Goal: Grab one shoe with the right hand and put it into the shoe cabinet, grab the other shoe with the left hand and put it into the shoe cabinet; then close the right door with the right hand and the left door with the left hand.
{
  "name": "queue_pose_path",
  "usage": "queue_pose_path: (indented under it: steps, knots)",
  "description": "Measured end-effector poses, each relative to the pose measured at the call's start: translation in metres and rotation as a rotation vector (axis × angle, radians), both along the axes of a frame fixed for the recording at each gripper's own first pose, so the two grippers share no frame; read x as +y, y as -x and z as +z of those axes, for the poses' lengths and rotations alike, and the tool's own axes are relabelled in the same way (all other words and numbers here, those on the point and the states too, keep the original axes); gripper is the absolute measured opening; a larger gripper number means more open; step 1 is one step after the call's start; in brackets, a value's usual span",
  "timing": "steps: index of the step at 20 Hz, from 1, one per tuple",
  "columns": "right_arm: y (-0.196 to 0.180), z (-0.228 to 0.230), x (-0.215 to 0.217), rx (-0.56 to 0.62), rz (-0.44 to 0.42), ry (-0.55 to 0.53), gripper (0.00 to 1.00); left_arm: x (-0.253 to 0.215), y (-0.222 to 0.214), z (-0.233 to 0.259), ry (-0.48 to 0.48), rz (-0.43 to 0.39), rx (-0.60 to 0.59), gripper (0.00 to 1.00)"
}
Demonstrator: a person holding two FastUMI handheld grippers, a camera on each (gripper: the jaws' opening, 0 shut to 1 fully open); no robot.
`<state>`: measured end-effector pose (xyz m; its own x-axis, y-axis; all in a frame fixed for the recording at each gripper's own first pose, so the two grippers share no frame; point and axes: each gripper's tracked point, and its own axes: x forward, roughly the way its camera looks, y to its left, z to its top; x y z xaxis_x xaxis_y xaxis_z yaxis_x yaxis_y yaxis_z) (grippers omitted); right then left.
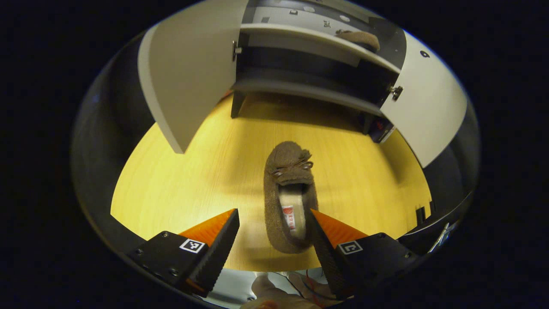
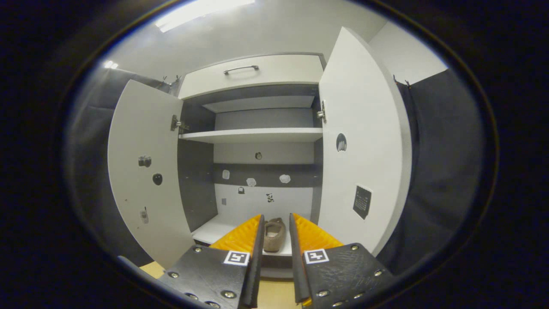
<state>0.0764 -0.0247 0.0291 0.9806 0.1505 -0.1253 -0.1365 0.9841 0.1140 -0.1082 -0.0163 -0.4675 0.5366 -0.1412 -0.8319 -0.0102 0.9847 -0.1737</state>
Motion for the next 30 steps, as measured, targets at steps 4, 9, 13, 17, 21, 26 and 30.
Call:
queue_pose_path:
  steps: [4, 9, 13, 17, 21, 26, 30]
  knots:
    - [0.014, 0.001, -0.011, 0.008, -0.012, 0.002, 0.32, -0.002, -0.024, -0.026, -0.027, -0.033, -0.006, 1.0]
    - [0.026, -0.001, -0.02, 0.016, -0.027, 0.037, 0.32, -0.004, -0.051, -0.044, -0.034, -0.039, 0.005, 0.7]
    - [0.031, 0.0, -0.028, 0.017, -0.042, 0.045, 0.32, -0.002, -0.056, -0.051, -0.079, -0.049, 0.021, 0.11]
    - [0.033, 0.002, -0.029, 0.009, -0.041, 0.041, 0.32, 0.001, -0.061, -0.051, -0.084, -0.061, 0.031, 0.03]
    - [0.035, 0.004, -0.024, 0.001, -0.021, 0.025, 0.32, 0.002, -0.074, -0.024, -0.082, -0.067, -0.013, 0.01]
    - [0.042, 0.009, -0.02, -0.017, -0.001, 0.011, 0.32, -0.014, -0.121, 0.052, -0.067, -0.1, -0.162, 0.01]
    - [0.044, 0.015, -0.02, -0.036, 0.007, -0.001, 0.32, -0.024, -0.176, 0.127, -0.043, -0.091, -0.293, 0.01]
